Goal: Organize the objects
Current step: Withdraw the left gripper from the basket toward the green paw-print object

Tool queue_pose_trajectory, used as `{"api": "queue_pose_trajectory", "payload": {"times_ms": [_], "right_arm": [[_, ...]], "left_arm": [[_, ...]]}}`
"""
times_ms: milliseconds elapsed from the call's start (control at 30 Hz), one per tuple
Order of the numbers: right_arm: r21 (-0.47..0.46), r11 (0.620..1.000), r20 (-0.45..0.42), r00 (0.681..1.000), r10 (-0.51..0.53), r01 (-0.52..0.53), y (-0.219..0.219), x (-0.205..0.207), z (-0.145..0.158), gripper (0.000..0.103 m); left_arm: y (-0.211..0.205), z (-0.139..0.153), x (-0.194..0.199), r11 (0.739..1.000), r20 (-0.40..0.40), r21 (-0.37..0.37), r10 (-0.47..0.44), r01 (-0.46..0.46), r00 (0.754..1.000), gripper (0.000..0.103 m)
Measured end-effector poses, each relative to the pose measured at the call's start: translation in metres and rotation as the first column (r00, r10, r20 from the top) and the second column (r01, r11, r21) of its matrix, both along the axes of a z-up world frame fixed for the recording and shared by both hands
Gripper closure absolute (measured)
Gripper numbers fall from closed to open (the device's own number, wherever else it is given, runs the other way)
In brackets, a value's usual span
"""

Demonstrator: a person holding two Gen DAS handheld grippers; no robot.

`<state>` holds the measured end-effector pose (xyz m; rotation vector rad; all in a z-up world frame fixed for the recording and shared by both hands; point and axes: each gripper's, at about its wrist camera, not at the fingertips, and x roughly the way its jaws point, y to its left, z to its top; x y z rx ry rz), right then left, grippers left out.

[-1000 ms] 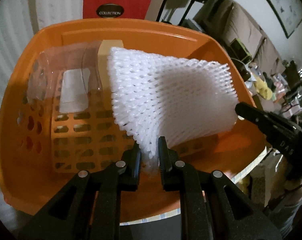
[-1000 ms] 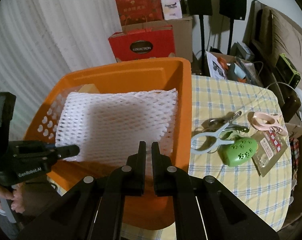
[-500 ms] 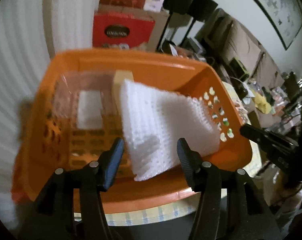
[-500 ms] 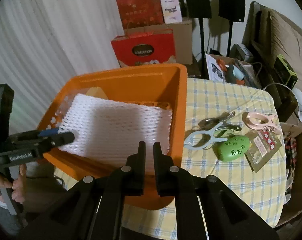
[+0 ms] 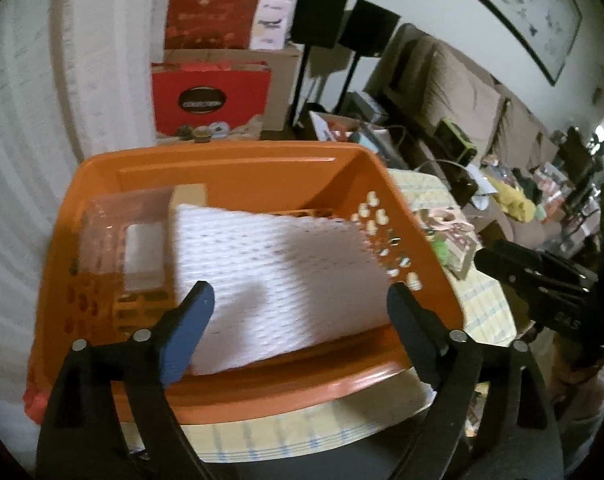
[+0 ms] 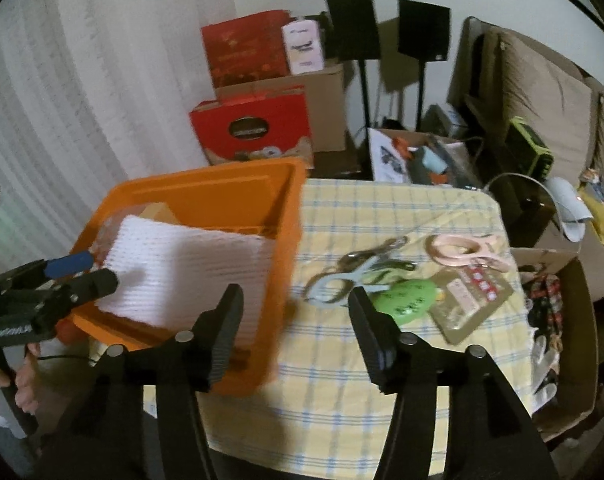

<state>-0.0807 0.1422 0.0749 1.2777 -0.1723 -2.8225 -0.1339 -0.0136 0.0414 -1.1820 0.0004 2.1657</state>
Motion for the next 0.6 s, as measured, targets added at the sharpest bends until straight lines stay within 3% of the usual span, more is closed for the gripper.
{"api": "queue_pose_trajectory", "payload": {"times_ms": [133,300,600], "right_arm": [[0.001,0.999,0.004,0.999,-0.043,0.043,0.021,0.005,0.001,0.037],[0.006,0.996,0.001,0.996,-0.092,0.092,0.044,0.014,0.003,0.023],[-0.017,0.981,0.029,0.980,-0.195,0.195,0.096,0.025,-0.006,0.020]], "left_arm": [[0.022,0.005,0.009,0.999,-0.002,0.022,-0.035,0.035,0.999,0.006],[0.051,0.011,0.020,0.997,-0.007,0.039,-0.073,0.073,0.997,0.001],[0.108,0.014,0.040,0.988,-0.022,0.023,-0.154,0.155,0.988,0.001]]}}
